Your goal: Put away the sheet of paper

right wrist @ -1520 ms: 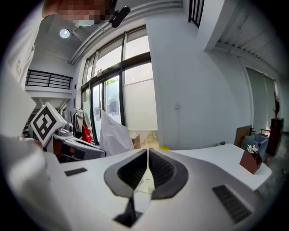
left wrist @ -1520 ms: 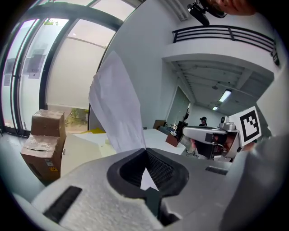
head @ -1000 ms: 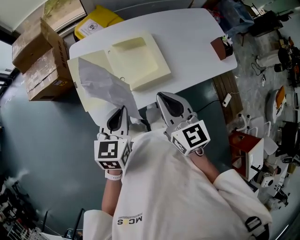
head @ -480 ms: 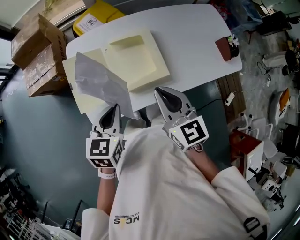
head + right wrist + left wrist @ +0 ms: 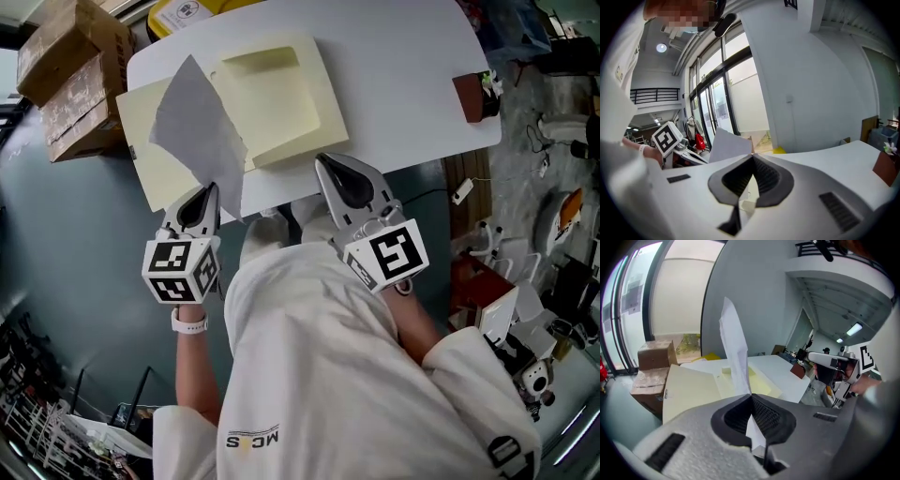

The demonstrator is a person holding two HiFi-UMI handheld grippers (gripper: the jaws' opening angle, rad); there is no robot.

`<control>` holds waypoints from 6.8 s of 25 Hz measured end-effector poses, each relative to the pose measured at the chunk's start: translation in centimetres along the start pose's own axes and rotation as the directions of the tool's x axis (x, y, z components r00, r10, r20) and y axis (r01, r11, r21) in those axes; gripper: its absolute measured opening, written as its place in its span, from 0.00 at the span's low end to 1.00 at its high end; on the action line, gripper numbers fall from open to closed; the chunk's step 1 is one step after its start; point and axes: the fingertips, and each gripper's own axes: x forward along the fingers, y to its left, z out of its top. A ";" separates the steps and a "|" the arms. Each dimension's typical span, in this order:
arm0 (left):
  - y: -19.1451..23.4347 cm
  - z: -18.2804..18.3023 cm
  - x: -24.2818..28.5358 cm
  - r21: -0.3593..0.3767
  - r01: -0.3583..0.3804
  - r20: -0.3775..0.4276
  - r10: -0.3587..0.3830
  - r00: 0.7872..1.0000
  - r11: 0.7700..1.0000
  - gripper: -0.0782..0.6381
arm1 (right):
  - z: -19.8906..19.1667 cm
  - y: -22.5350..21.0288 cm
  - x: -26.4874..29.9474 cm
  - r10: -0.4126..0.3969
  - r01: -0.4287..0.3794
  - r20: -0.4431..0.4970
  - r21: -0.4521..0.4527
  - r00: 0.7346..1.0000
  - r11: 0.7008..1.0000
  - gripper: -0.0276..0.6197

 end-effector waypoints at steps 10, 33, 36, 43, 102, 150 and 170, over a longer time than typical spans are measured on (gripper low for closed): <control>5.4 -5.7 4.7 -0.137 0.010 -0.195 -0.037 0.980 0.990 0.14 | -1.8 -0.1 2.4 0.042 -0.040 -0.061 0.039 0.997 0.998 0.06; 12.1 -5.7 11.1 0.015 -0.072 -0.362 0.073 0.929 0.997 0.14 | -4.6 0.3 7.6 0.114 -0.102 -0.144 0.084 0.983 0.991 0.06; 12.6 -5.5 12.1 0.010 -0.074 -0.362 0.073 0.930 0.997 0.14 | -4.8 0.3 8.0 0.117 -0.104 -0.148 0.093 0.982 0.990 0.06; 12.9 -4.9 14.7 -0.004 -0.065 -0.346 0.060 0.936 0.998 0.14 | -5.8 -0.2 8.6 0.108 -0.092 -0.162 0.104 0.981 0.990 0.06; 4.7 1.0 18.9 -0.034 -0.046 -0.053 0.044 0.998 0.998 0.16 | -5.9 -1.9 6.5 0.056 -0.043 -0.139 0.094 0.989 0.995 0.06; -1.9 8.0 -4.7 0.048 -0.214 0.390 0.179 0.903 0.976 0.15 | 1.9 -5.1 0.7 0.006 -0.006 -0.004 -0.147 1.000 0.989 0.06; -2.8 7.4 -4.5 0.045 -0.174 0.384 0.144 0.912 0.984 0.15 | 1.5 -3.3 -0.1 0.006 -0.009 -0.020 -0.160 1.000 0.987 0.06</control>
